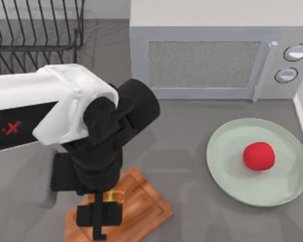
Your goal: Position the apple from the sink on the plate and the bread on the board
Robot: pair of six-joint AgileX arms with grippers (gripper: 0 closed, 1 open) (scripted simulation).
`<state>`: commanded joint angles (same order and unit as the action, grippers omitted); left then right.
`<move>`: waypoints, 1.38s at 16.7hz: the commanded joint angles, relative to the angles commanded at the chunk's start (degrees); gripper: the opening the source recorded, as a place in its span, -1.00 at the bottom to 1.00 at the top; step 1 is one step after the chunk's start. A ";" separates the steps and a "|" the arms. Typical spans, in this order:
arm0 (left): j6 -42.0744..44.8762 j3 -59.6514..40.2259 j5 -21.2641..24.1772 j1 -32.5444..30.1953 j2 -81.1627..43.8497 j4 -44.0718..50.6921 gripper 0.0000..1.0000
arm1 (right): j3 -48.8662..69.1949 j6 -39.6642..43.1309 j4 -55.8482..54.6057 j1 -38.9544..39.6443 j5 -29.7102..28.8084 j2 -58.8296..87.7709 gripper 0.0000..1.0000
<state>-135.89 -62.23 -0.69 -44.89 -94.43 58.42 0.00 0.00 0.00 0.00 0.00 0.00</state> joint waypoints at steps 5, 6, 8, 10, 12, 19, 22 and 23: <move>0.25 0.59 0.03 0.12 -0.75 -0.92 -1.00 | 0.00 0.00 0.00 0.00 0.00 0.00 1.00; 0.25 0.99 0.02 0.12 -0.98 -1.53 -1.00 | 0.00 0.00 0.00 0.00 0.00 0.00 1.00; 0.18 1.92 0.01 0.24 -1.45 -3.05 -1.00 | 0.00 0.00 0.00 0.00 0.00 0.00 1.00; 0.16 2.87 0.05 0.24 -1.88 -4.78 -1.00 | 0.00 0.00 0.00 0.00 0.00 0.00 1.00; 0.14 3.73 0.08 0.18 -2.24 -6.57 -1.00 | 0.00 0.00 0.00 0.00 0.00 0.00 1.00; 0.07 6.48 0.01 0.00 -4.13 -10.61 -1.00 | 0.00 0.00 0.00 0.00 0.00 0.00 1.00; 0.07 6.48 0.01 0.00 -4.13 -10.61 -1.00 | 0.00 0.00 0.00 0.00 0.00 0.00 1.00; 0.07 6.48 0.01 0.00 -4.13 -10.61 -1.00 | 0.00 0.00 0.00 0.00 0.00 0.00 1.00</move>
<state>-135.82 -55.76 -0.68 -44.89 -98.57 47.81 0.00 0.00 0.00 0.00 0.00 0.00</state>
